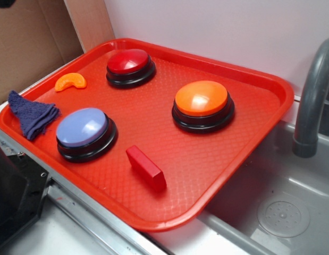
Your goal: Push the red button.
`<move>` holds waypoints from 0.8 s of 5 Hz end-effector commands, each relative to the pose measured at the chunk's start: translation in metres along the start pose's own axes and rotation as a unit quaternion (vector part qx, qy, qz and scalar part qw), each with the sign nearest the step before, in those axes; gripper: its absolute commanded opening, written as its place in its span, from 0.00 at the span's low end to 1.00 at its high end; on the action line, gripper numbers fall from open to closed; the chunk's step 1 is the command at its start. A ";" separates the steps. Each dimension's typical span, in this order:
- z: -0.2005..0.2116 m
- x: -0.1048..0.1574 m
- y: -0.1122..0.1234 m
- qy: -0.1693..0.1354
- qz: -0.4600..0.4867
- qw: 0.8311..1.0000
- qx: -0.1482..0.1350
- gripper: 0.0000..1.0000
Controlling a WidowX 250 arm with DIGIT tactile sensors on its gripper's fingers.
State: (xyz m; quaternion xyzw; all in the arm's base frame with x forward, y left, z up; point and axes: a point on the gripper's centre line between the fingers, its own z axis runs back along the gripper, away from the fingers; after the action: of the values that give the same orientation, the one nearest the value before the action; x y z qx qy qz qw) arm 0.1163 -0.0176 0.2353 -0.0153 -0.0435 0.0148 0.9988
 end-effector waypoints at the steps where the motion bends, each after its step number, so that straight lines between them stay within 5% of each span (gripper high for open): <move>1: 0.000 0.000 0.000 0.000 0.000 1.000 0.000 1.00; 2: -0.051 0.028 0.051 0.095 0.123 0.988 0.027 1.00; 3: -0.092 0.042 0.088 0.065 0.208 0.974 0.060 1.00; 4: -0.097 0.078 0.110 -0.011 0.253 0.964 0.078 1.00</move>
State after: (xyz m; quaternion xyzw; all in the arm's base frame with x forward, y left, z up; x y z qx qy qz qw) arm 0.1920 0.0807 0.1245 0.0497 -0.0156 0.2625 0.9635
